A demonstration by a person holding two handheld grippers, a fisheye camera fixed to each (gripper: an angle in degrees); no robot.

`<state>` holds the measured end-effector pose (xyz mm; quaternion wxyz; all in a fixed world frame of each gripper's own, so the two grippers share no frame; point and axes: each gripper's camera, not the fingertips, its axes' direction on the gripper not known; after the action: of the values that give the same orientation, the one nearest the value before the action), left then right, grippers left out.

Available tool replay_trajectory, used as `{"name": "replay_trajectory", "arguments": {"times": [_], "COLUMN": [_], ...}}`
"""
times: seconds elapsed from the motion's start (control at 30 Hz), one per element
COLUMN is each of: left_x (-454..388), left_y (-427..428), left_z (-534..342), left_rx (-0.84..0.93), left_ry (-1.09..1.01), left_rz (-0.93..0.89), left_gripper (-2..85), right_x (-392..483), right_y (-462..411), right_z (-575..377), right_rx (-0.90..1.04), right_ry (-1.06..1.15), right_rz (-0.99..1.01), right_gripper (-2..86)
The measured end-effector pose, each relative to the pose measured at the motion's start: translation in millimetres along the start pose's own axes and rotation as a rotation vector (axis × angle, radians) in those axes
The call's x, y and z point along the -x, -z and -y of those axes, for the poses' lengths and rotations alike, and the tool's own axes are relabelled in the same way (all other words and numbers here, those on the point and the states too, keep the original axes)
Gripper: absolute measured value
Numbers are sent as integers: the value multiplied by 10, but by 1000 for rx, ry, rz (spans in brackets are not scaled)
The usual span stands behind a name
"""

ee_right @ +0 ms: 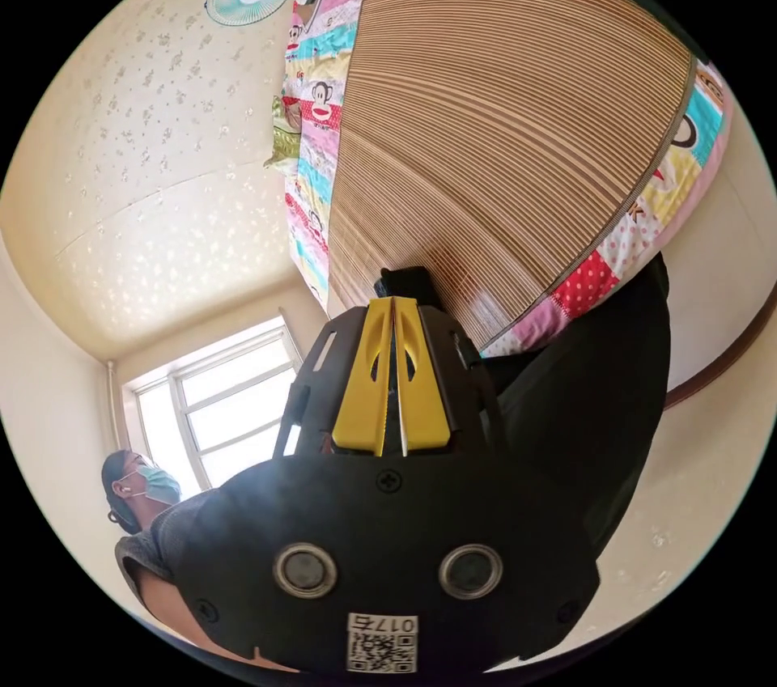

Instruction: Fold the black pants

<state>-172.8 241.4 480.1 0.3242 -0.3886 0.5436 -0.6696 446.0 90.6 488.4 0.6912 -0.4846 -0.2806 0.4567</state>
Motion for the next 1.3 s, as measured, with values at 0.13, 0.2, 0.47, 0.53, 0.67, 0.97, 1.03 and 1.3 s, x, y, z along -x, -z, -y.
{"name": "replay_trajectory", "arguments": {"times": [0.13, 0.2, 0.47, 0.53, 0.67, 0.97, 1.03, 1.3], "left_x": [207, -93, -916, -1064, -1109, -724, -672, -798], "left_y": [-277, -368, -1578, -1978, -2637, -3164, -3187, -2217], "left_z": [-346, -918, -3693, -4355, -5658, -7089, -7235, -7225], "left_rx": [152, 230, 523, 593, 573, 506, 514, 270], "left_ry": [-112, -375, -880, -967, -1117, -1297, -1305, -1391], "left_rz": [-129, -253, -376, -364, -172, -115, -179, -586], "left_gripper": [100, 88, 78, 76, 71, 64, 63, 46], "right_x": [103, 268, 1573, 1716, 1896, 1532, 1647, 2375], "right_y": [-267, -478, -2298, -2565, -2642, -2069, -1881, -364], "right_z": [-6, -5, -656, -854, -1147, -1334, -1456, -1670], "right_rx": [50, 117, 716, 760, 732, 678, 664, 358], "right_ry": [55, 119, 552, 580, 665, 618, 717, 1081], "right_rz": [68, 105, 15, 18, -176, 196, 256, 650], "right_gripper": [5, 7, 101, 161, 201, 93, 66, 35]}}
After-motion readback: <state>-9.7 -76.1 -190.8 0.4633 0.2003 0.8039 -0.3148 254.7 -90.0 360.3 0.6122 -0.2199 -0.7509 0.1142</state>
